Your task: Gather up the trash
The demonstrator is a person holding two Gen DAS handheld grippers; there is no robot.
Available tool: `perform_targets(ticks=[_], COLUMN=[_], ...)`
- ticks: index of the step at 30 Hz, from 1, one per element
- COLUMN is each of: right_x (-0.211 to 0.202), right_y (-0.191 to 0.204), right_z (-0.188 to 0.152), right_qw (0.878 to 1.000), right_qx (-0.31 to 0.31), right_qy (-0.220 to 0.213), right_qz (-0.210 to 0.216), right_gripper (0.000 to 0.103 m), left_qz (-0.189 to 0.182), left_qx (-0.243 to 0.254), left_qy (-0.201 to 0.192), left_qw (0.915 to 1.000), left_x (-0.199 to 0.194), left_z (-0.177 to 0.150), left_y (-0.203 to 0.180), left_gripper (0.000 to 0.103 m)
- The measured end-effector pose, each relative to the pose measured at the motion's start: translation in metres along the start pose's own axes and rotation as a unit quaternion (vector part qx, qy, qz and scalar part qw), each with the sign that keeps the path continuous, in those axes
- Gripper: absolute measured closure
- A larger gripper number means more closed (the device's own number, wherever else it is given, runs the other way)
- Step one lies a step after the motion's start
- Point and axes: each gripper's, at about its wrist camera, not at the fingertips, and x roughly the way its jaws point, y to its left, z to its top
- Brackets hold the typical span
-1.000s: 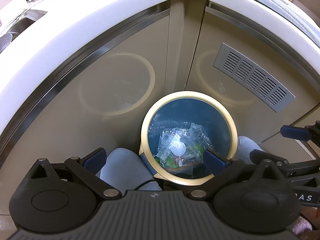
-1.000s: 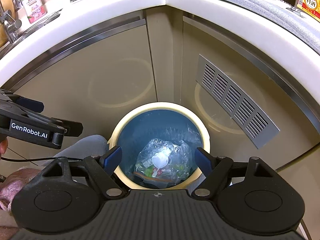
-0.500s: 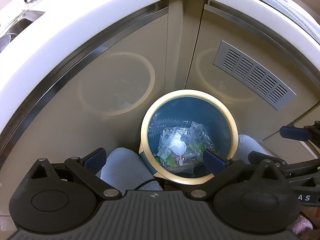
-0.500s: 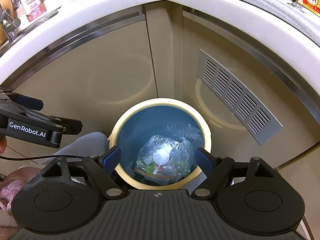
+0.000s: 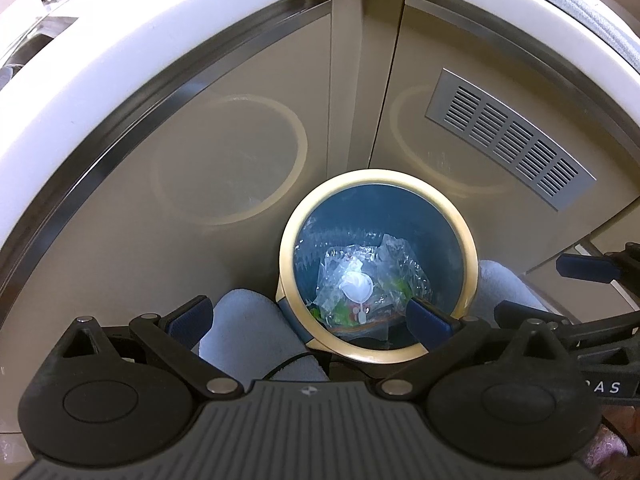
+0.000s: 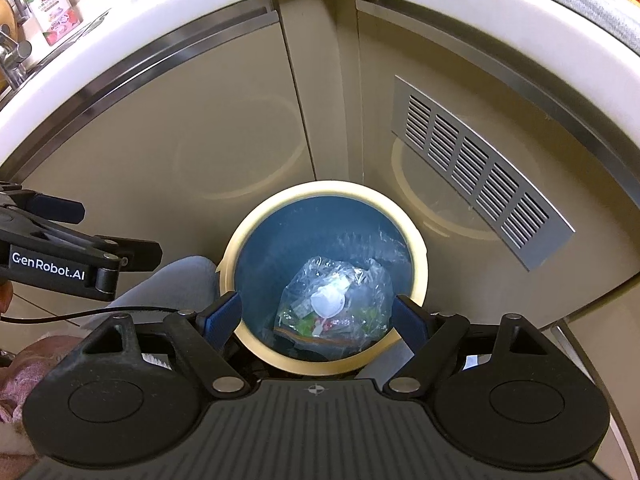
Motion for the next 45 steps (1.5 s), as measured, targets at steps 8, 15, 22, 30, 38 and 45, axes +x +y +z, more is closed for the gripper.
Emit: perform_targets(ticks=[8,15,22,30,38,45], right_x=[0.010,0.018,0.023,0.030,0.035,0.041], right_y=[-0.006,-0.009,-0.013,-0.016,-0.020,-0.023], right_z=[0.001,0.003,0.003,0.002,0.003,0.004], right_qw=[1.000,0.999,0.999,0.999,0.998,0.997], right_qx=[0.013,0.018,0.026,0.033,0.039,0.044], right_qy=[0.017,0.027,0.030,0.039,0.045,0.054], right_qz=[0.006,0.011,0.013,0.017,0.021,0.024], right_gripper=[0.019,0.019,0.019,0.019,0.019,0.019], left_qz=[-0.003,-0.002,-0.002,-0.004,-0.006,-0.008], left_qx=[0.003,0.006,0.011,0.015,0.018,0.021], left_qy=[0.014,0.020,0.026,0.033,0.040,0.050], left_qw=[0.9999,0.9998,0.9996,0.9994,0.9990,0.9985], left_x=[0.008,0.014,0.017,0.021,0.025,0.031], left_z=[0.002,0.002,0.003,0.003,0.003,0.003], left_y=[-0.004,-0.005,-0.006,-0.007,-0.008,-0.010], left_gripper=[0.000,0.000,0.000,0.000,0.000,0.000])
